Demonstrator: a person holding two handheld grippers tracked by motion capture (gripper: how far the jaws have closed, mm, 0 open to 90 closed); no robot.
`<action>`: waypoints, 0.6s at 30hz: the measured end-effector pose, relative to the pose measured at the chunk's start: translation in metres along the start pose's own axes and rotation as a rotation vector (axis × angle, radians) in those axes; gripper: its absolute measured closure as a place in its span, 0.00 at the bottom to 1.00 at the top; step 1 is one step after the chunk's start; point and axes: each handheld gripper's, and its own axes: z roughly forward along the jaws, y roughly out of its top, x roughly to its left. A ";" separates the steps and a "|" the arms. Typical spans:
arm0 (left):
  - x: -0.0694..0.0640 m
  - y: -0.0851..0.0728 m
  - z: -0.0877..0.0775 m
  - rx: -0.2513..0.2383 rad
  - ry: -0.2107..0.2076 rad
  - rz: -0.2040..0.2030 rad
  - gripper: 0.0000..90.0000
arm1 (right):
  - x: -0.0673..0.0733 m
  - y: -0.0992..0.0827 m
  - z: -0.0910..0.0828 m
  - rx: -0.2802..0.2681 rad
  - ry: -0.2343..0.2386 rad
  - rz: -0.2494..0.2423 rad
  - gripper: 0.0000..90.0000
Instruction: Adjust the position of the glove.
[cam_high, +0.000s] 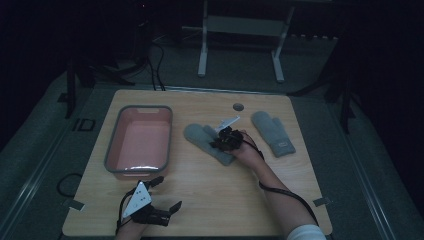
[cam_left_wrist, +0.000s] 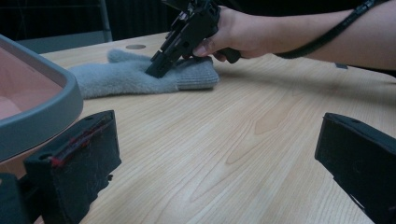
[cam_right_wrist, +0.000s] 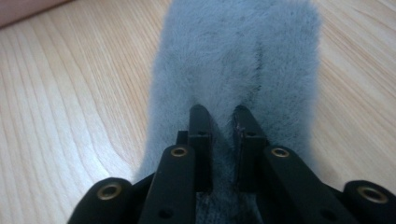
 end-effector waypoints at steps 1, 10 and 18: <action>0.000 0.000 0.000 -0.001 0.001 0.001 0.00 | 0.002 0.000 -0.002 -0.008 -0.012 0.017 0.92; 0.000 0.001 0.000 -0.009 0.002 0.001 0.00 | 0.024 0.006 -0.028 -0.164 -0.159 0.289 0.93; -0.001 0.002 -0.001 -0.011 0.001 0.008 0.00 | 0.044 0.010 -0.043 -0.242 -0.325 0.544 0.93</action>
